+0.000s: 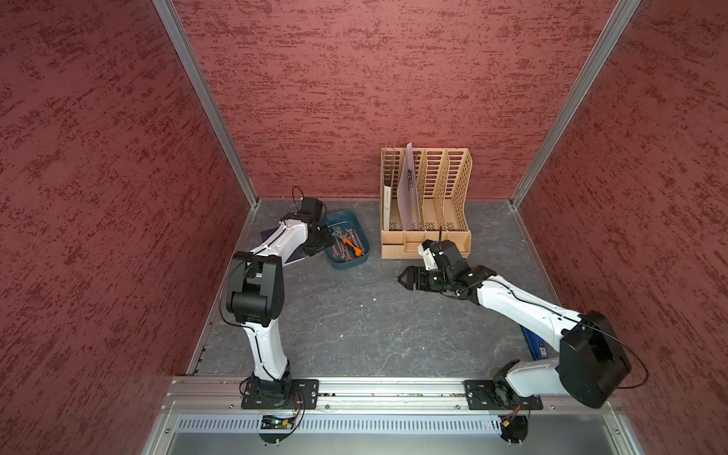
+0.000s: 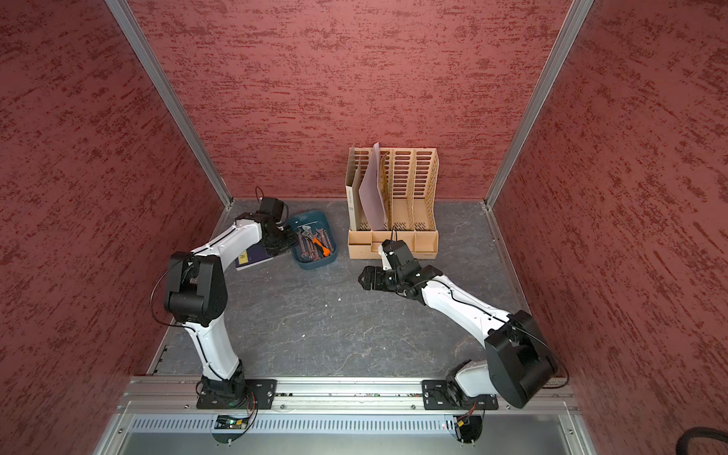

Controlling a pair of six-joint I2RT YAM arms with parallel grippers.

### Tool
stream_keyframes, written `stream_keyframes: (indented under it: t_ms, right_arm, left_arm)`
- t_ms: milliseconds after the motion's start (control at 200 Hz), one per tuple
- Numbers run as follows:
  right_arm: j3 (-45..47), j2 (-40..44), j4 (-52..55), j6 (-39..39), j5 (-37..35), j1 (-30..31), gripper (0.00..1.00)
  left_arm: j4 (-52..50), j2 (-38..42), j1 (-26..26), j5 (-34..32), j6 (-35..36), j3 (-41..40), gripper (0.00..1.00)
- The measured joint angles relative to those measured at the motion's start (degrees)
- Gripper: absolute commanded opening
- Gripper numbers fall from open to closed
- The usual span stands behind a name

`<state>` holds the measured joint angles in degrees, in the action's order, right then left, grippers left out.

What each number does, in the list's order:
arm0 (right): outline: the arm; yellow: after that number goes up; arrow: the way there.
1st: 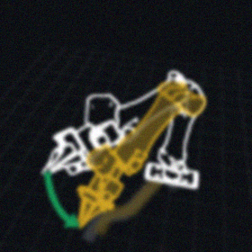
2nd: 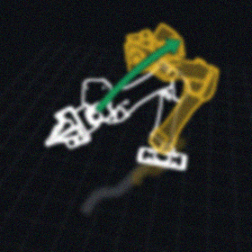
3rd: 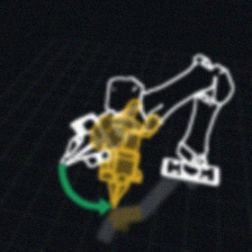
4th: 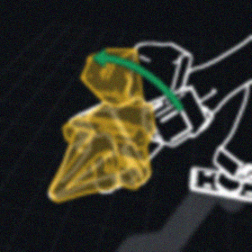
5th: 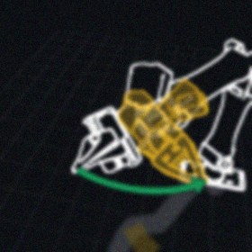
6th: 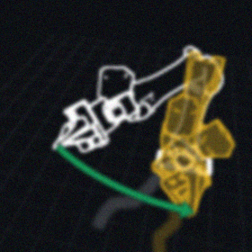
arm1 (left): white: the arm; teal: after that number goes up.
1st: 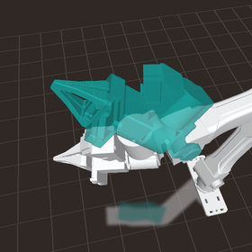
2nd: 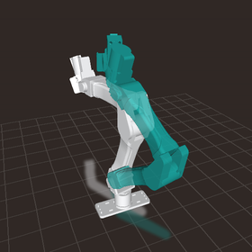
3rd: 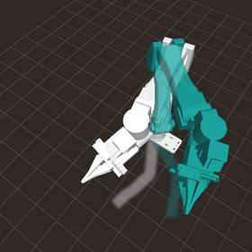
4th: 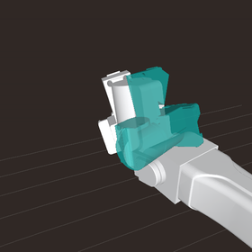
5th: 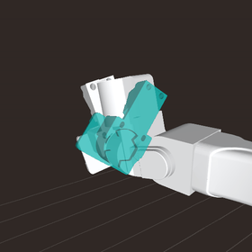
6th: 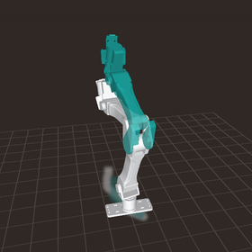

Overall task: Take out the wrench from the storage box
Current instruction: Move the storage box to the center of the board.

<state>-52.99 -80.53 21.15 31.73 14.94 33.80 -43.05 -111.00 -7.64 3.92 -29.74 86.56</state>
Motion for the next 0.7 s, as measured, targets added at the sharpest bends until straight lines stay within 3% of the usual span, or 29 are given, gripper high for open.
stream_keyframes:
  t_ms: [351, 696]
  right_arm:
    - [-4.33, -4.07, 4.24, -0.57, -2.71, 2.75, 0.81]
    - [-8.55, -4.83, 9.29, -0.46, -4.46, 3.93, 0.75]
  left_arm:
    - [-1.57, -4.24, 0.35, -1.49, 1.11, 3.89, 0.15]
    - [0.02, -1.9, -1.14, -2.4, 0.61, 0.44, 0.05]
